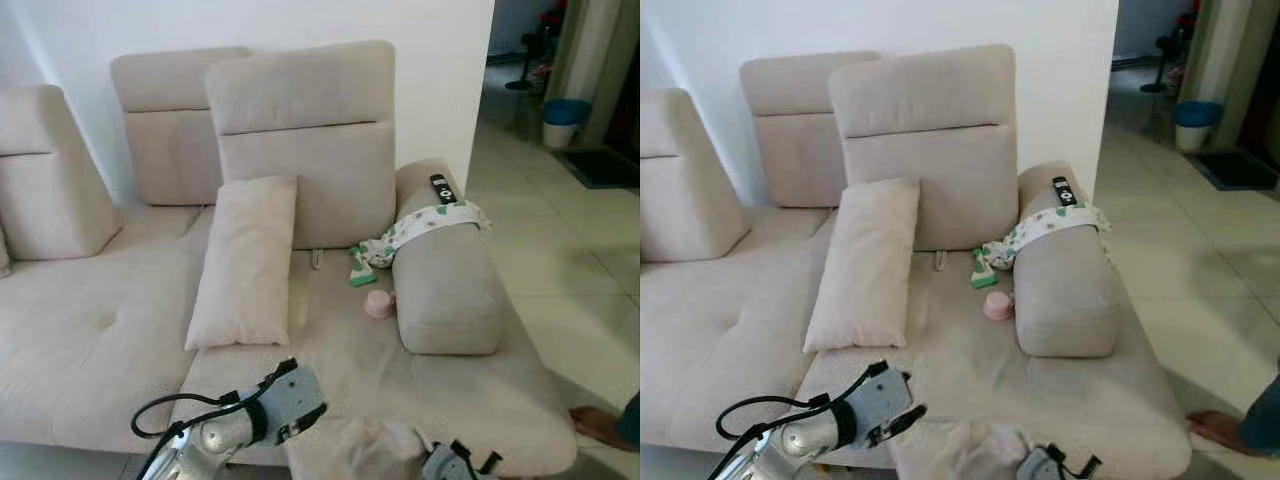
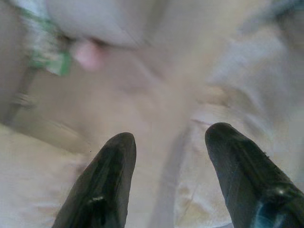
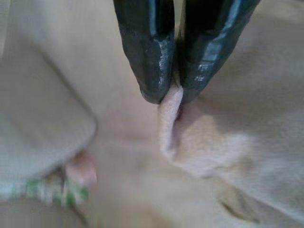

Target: Move the pillow to the sofa from floor

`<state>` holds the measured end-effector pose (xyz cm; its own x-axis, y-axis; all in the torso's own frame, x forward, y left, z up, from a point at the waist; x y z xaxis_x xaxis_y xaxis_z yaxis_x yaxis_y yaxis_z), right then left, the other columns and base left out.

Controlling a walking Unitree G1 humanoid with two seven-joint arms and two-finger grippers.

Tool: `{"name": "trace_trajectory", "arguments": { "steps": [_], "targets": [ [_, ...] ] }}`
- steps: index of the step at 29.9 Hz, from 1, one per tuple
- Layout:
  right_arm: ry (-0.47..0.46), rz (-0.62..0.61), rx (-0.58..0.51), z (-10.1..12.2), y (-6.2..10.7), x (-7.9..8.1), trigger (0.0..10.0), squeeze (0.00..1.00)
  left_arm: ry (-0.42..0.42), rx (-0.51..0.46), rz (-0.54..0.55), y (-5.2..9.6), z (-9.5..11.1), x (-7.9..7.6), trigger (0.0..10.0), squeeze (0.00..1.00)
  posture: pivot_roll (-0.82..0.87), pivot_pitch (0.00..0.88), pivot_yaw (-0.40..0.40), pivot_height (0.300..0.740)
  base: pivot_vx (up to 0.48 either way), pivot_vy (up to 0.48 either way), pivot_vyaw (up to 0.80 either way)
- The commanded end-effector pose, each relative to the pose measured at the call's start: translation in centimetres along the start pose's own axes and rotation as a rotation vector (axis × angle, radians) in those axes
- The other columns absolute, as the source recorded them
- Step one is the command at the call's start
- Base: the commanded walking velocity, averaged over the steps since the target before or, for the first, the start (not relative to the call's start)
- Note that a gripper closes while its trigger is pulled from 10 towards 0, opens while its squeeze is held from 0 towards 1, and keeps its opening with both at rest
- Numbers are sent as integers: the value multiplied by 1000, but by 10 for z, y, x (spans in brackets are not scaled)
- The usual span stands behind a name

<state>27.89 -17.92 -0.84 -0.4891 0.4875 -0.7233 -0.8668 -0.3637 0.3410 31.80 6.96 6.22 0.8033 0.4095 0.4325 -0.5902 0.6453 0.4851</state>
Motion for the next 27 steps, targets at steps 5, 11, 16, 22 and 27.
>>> {"name": "trace_trajectory", "arguments": {
  "steps": [5, 11, 16, 22, 27],
  "targets": [
    [121, -10, -135, 37, 0, -14, 0, 0, -70, 133, -72, -1, -29, -1, 10000, 0, -105, 0, 139, 630, 0, 0, 0],
    [143, -23, -147, 42, 11, -20, 0, 0, -132, 268, -100, 0, -51, 14, 10000, 0, -116, 0, 125, 630, 0, 0, 0],
    [155, -32, -144, 49, 14, -23, 0, 0, -130, 331, -135, 3, -63, 18, 10000, 1000, -124, 0, 120, 630, 0, 0, 0],
    [164, -73, -130, 52, 15, -35, 0, 0, -135, 363, -207, 9, -67, 15, 10000, 361, -130, 0, 120, 630, 0, 0, 0],
    [179, -135, -95, 50, 18, -50, 0, 0, -117, 374, -238, 15, -64, 20, 10000, 0, -136, 0, 121, 630, 0, 0, 0]
  ]
}}
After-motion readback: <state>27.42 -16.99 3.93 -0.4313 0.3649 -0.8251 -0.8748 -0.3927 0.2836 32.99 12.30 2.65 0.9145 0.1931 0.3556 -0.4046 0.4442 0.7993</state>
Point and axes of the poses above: a point about 5 cm out from each wrist's last joint towards the gripper, its own y axis pointing back from the gripper into the wrist, its own z axis along the axis of the wrist's last joint, x = y × z, the point moved 5 cm from there along -y, pointing out of the wrist towards the gripper, and after that the axes turned 6 degrees about y, right-handed, at the moved point
